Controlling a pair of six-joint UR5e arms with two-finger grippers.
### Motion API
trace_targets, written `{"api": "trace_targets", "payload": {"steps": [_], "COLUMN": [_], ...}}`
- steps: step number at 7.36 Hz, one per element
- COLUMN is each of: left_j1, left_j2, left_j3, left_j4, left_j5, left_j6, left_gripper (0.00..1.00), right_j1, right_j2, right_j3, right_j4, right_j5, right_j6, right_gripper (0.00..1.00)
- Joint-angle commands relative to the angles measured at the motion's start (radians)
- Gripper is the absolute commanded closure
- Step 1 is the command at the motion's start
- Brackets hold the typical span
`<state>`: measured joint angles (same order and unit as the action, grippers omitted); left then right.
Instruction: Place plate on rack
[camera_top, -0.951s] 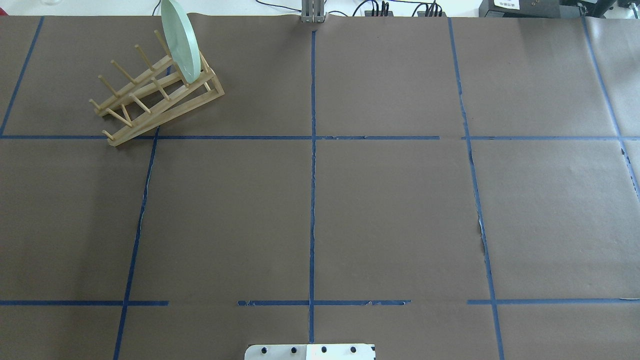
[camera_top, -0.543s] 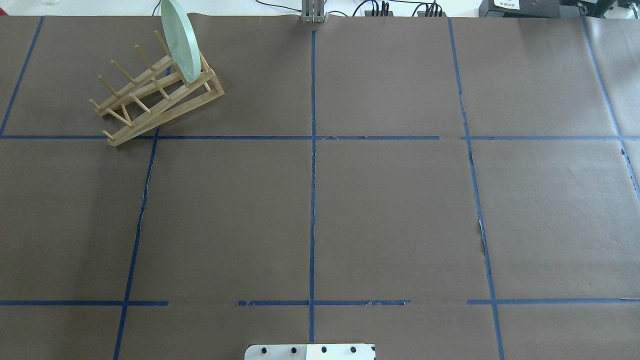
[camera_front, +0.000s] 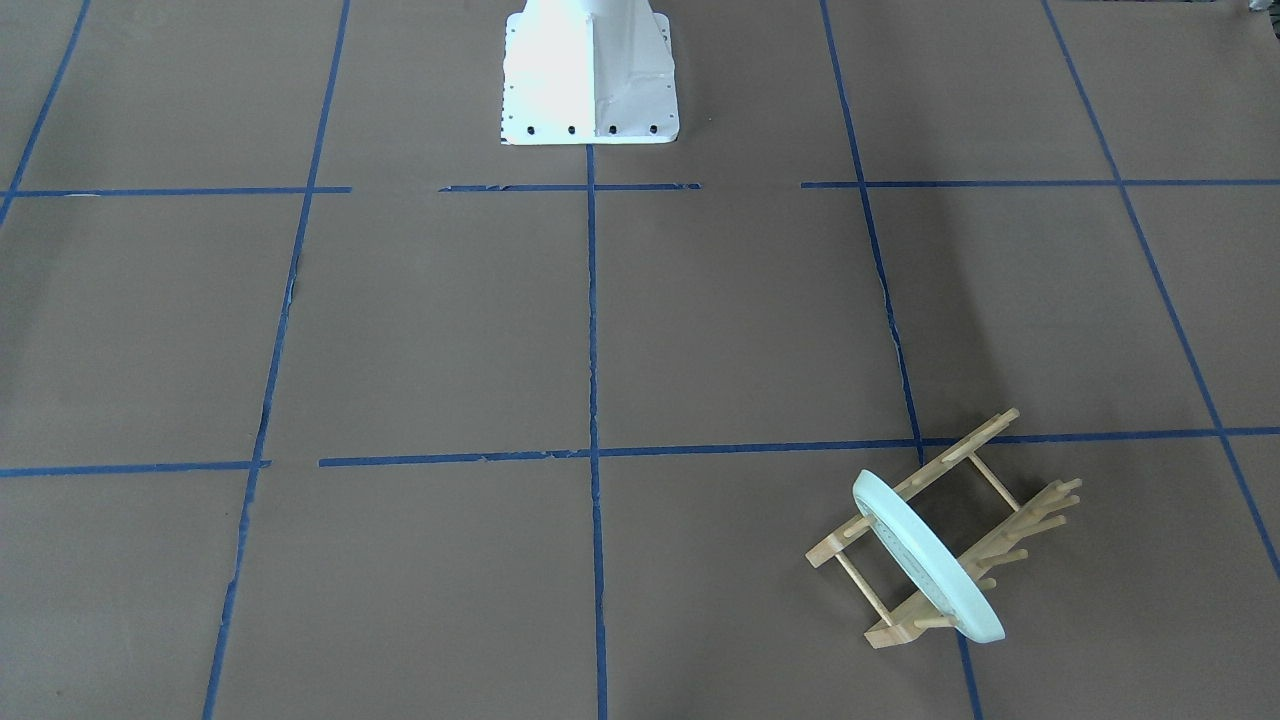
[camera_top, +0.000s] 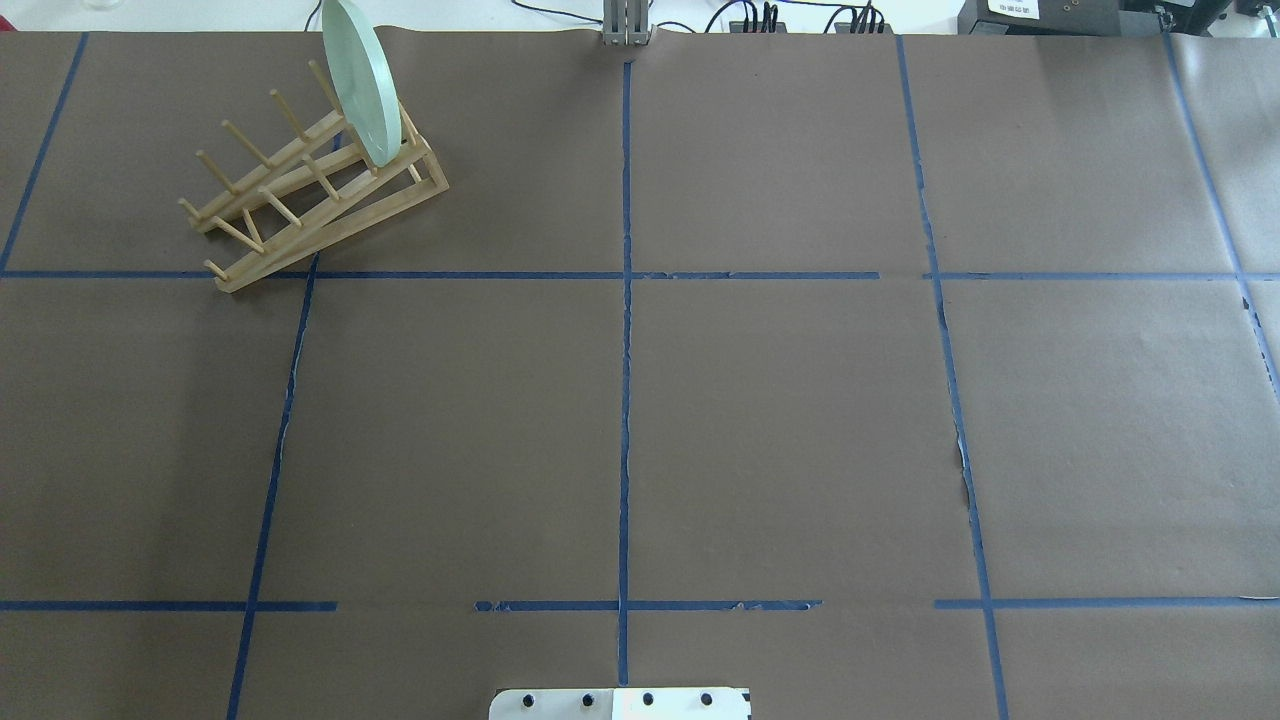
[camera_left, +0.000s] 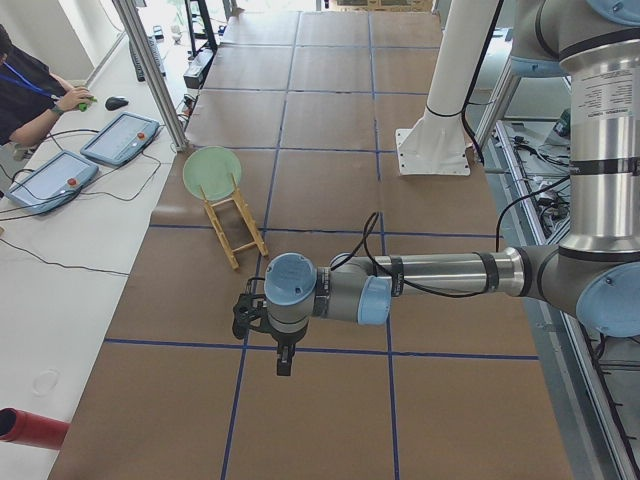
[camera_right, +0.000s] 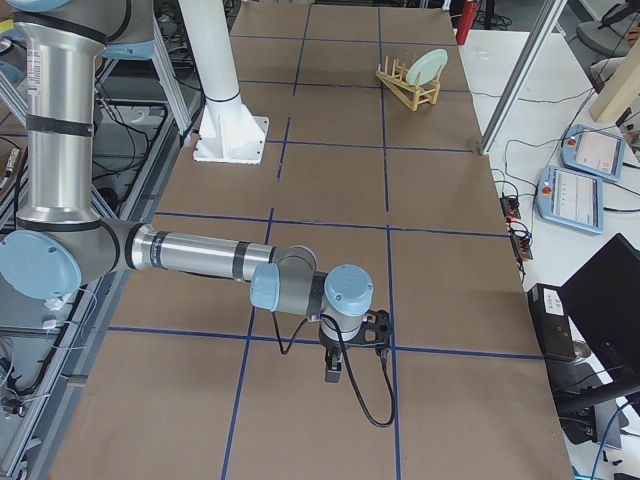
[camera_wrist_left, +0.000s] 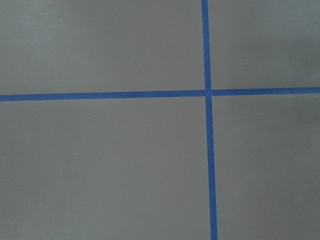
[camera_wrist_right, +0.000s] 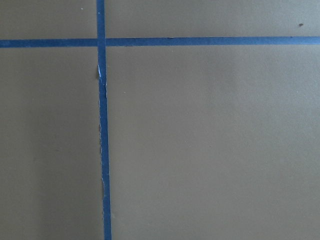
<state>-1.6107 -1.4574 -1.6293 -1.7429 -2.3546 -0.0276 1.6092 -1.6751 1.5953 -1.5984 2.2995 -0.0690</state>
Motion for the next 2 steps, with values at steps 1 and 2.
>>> {"api": "trace_targets", "payload": {"steps": [1,2], "left_j1": [0.000,0.000], "left_j2": [0.000,0.000], "left_j3": [0.002,0.000], "left_j4": [-0.001,-0.001], "left_j5": [0.000,0.000], "left_j6": [0.000,0.000], "left_gripper": [0.00,0.00], "right_j1": [0.000,0.000], "right_j2": [0.000,0.000], "right_j3": [0.000,0.000], "right_j4": [-0.002,0.000], "right_j5": [0.000,0.000], "right_j6": [-0.002,0.000], "right_gripper": [0.00,0.00]}}
